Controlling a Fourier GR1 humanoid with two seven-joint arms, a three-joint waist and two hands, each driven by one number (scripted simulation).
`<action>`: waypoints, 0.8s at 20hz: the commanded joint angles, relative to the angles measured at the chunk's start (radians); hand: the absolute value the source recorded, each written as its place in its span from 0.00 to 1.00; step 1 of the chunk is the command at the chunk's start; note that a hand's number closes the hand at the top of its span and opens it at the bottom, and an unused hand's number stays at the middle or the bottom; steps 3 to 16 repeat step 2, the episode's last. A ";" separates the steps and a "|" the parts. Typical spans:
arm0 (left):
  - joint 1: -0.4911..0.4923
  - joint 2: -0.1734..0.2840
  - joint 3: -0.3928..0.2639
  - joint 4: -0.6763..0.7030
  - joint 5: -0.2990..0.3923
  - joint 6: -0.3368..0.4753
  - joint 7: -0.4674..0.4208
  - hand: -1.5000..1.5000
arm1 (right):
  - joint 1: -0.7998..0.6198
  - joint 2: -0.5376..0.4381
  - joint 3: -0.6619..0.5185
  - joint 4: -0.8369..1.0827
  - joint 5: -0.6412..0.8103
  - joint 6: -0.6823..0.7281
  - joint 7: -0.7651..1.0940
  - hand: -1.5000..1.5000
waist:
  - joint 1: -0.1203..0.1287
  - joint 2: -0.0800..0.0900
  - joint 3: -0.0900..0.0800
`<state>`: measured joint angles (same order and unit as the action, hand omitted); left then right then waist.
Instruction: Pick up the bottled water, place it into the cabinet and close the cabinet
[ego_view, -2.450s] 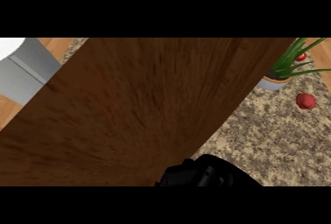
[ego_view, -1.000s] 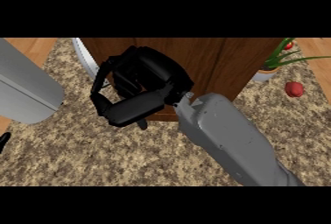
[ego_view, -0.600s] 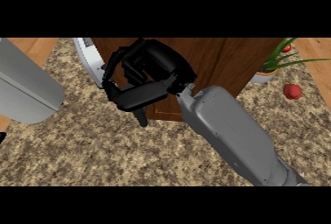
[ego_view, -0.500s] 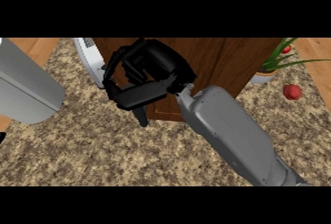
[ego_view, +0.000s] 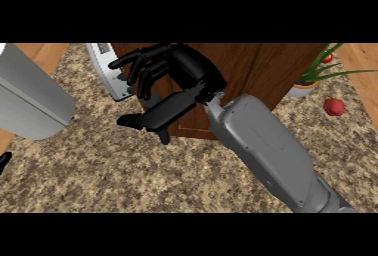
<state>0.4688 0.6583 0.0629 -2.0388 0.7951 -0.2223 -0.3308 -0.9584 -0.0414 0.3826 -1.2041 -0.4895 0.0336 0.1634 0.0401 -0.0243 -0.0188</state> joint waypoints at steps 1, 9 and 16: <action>-0.040 0.002 -0.002 -0.050 0.014 0.046 0.046 0.00 | -0.048 -0.067 -0.114 0.114 0.057 -0.091 -0.052 0.00 | -0.023 0.033 0.020; -0.005 -0.011 -0.033 -0.061 -0.010 0.040 0.045 0.00 | -0.091 -0.082 -0.142 0.135 0.043 -0.090 -0.017 0.00 | -0.009 0.033 0.019; -0.005 -0.011 -0.033 -0.061 -0.010 0.040 0.045 0.00 | -0.091 -0.082 -0.142 0.135 0.043 -0.090 -0.017 0.00 | -0.009 0.033 0.019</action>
